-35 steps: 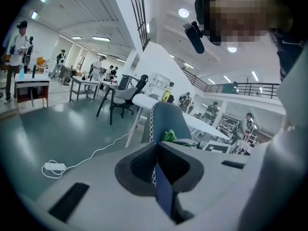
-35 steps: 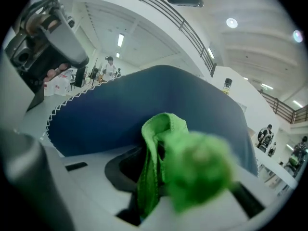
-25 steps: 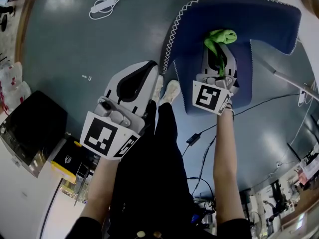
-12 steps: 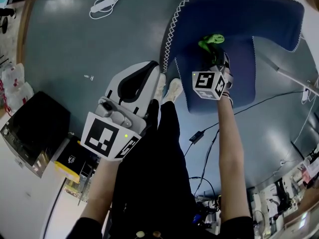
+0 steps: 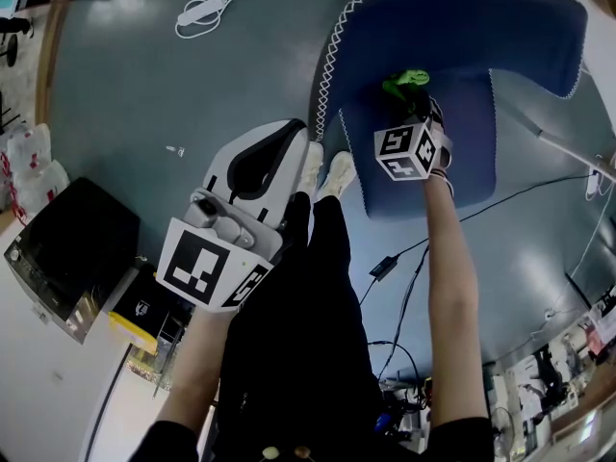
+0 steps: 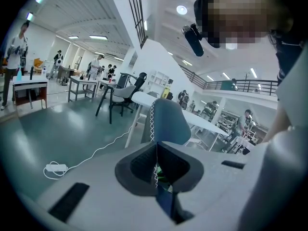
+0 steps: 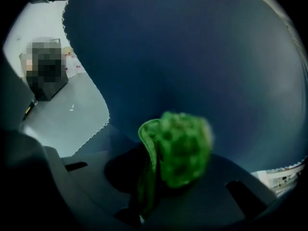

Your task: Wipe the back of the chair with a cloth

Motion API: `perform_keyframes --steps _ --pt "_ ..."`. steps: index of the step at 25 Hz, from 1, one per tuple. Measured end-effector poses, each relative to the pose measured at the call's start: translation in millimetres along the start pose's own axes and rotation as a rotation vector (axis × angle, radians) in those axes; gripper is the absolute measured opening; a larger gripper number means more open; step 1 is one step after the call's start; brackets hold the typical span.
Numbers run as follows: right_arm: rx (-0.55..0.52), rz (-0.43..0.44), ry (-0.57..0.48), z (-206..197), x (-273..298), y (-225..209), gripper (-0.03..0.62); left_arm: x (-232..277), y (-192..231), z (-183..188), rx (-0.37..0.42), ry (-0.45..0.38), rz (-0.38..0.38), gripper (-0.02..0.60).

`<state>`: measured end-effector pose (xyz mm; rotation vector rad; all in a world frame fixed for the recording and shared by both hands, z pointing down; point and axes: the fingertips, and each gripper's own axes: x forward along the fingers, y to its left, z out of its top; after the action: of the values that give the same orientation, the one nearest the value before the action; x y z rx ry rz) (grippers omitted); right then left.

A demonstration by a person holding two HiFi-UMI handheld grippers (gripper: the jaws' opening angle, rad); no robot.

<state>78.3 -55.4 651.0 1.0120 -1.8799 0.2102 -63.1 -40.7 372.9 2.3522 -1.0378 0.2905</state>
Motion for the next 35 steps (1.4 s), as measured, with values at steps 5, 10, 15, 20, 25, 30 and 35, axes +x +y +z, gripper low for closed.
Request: perform_keyframes --steps 5,10,15,20,25,30,35 --pt "0.083 -0.078 -0.045 8.6 -28.8 -15.7 0.055 -0.1 -5.2 8.2 0.009 -0.011 -0.007 0.008" --pt "0.17 -0.181 -0.135 31.9 -83.5 -41.3 0.055 -5.8 -18.9 24.8 0.028 -0.031 -0.02 0.008" --pt "0.246 -0.295 -0.282 68.8 -146.7 -73.5 0.055 -16.5 -34.5 35.8 0.043 -0.041 -0.034 0.008" --pt "0.343 -0.442 -0.443 113.3 -212.7 -129.9 0.055 -24.9 -39.9 40.7 0.031 -0.047 -0.033 0.008" --pt "0.365 -0.564 -0.544 144.8 -264.6 -191.6 0.055 -23.5 -44.9 39.8 0.027 -0.041 -0.034 0.008" --pt "0.321 -0.617 -0.568 167.0 -279.2 -231.6 0.055 -22.0 -47.6 40.1 0.017 -0.045 -0.032 0.008" --pt "0.289 -0.551 -0.525 178.0 -240.4 -233.7 0.055 -20.8 -40.5 36.6 0.007 -0.038 -0.027 0.008"
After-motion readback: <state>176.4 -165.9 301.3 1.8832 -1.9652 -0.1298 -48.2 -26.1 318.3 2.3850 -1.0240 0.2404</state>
